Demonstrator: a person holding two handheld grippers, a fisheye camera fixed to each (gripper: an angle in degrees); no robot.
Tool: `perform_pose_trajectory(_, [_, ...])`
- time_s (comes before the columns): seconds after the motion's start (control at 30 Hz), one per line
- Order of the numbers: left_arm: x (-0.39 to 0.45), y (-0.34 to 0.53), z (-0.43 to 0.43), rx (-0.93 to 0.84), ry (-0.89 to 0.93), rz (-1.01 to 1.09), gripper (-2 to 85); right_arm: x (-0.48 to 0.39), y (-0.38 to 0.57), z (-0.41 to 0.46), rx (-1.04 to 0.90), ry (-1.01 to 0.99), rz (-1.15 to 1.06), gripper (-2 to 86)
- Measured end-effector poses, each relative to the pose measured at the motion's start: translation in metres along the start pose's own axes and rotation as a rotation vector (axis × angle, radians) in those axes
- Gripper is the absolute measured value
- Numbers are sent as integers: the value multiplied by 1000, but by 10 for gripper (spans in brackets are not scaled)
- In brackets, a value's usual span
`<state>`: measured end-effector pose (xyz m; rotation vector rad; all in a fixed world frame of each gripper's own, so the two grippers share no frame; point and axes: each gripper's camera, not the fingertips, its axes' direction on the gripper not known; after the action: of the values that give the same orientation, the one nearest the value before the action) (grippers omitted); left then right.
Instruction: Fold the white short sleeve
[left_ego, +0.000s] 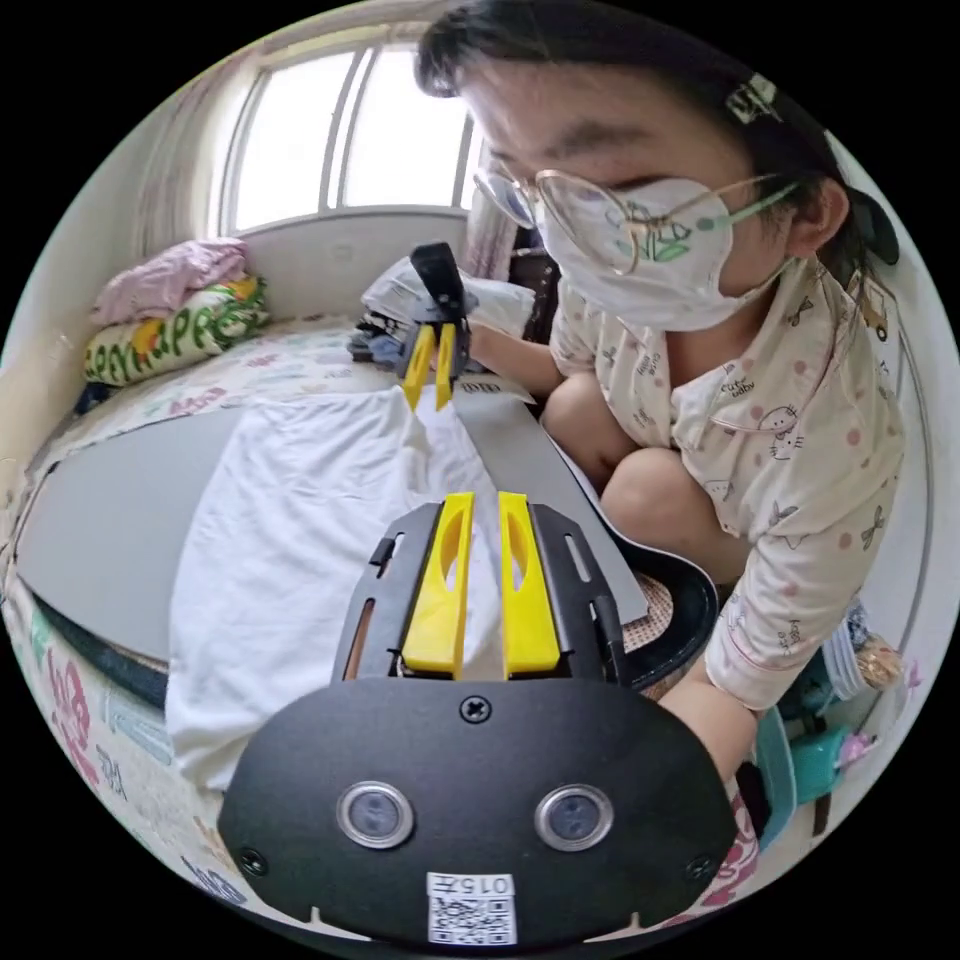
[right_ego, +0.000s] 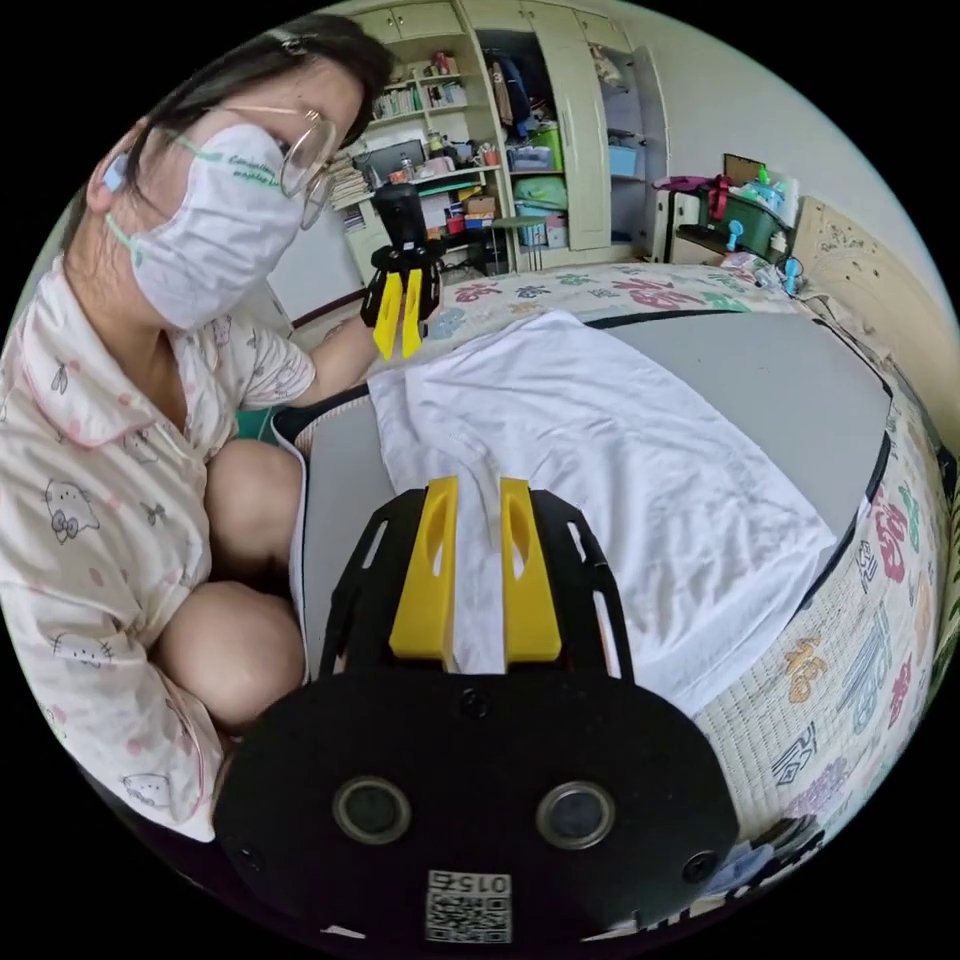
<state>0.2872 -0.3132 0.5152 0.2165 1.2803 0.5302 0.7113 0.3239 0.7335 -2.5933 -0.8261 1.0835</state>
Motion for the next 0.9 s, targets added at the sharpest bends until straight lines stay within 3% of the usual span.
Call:
perform_pose_trajectory(0.23, [-38,-43,29,-106,60,-43,18,13,-5,14,-131,-2,-50,81])
perform_pose_trajectory(0.37, [-65,-53,44,-189,86,-99,11,8,-12,-5,-111,56,-35,60])
perform_pose_trajectory(0.7, [-79,-75,5,-152,153,-52,0,-2,-24,-68,-37,-25,-31,37])
perform_pose_trajectory(0.9, [-83,-77,-26,-151,171,-45,0,-18,-47,-78,-88,-65,-50,38])
